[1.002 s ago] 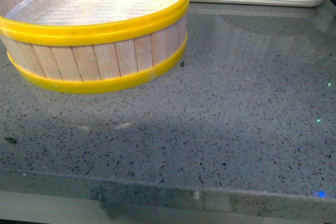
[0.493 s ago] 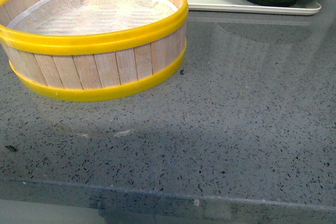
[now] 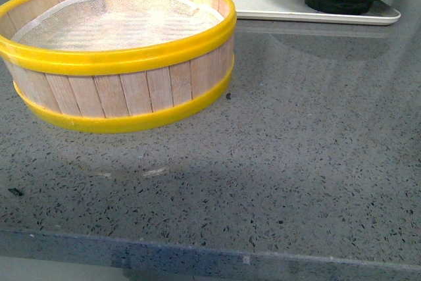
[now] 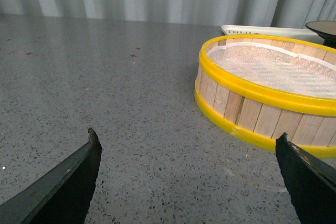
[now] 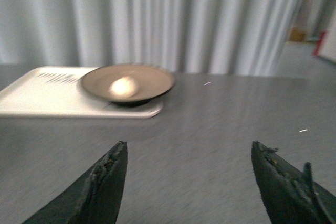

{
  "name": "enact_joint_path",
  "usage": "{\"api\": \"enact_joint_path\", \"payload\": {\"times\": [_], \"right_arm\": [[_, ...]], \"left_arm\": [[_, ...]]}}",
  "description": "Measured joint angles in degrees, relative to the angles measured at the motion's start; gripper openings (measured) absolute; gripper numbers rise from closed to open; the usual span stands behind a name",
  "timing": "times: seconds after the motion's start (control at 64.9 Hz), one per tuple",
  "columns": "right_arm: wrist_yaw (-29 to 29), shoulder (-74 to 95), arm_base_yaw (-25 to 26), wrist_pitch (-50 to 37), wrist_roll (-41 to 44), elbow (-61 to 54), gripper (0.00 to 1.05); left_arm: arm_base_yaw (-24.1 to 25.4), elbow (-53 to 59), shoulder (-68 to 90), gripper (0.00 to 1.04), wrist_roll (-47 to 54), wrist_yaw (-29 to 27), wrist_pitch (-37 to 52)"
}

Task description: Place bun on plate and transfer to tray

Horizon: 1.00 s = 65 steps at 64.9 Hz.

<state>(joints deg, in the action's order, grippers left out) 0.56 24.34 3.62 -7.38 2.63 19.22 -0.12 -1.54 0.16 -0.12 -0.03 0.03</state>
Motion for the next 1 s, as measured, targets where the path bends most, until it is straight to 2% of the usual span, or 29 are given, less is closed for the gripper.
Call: {"api": "enact_joint_path", "payload": {"times": [0.092, 0.37, 0.416, 0.678, 0.801, 1.002], "right_arm": [[-1.2, -3.3, -3.2, 2.0, -1.1, -3.3, 0.54], [-0.6, -8.0, -3.5, 1.1, -2.0, -9.6, 0.06], [-0.6, -8.7, -3.5, 1.0, -1.9, -10.3, 0.01], [-0.6, -12.6, -3.5, 1.0, -2.3, -14.2, 0.02], [-0.6, -19.2, -3.5, 7.7, -2.3, -15.1, 0.02], [-0.6, -21.3, -3.5, 7.8, -2.3, -16.0, 0.02]], "left_arm": [[0.0, 0.0, 0.0, 0.98, 0.0, 0.0, 0.0], [0.0, 0.0, 0.0, 0.98, 0.0, 0.0, 0.0], [0.0, 0.0, 0.0, 0.98, 0.0, 0.0, 0.0], [0.0, 0.0, 0.0, 0.98, 0.0, 0.0, 0.0], [0.0, 0.0, 0.0, 0.98, 0.0, 0.0, 0.0], [0.0, 0.0, 0.0, 0.98, 0.0, 0.0, 0.0]]}}
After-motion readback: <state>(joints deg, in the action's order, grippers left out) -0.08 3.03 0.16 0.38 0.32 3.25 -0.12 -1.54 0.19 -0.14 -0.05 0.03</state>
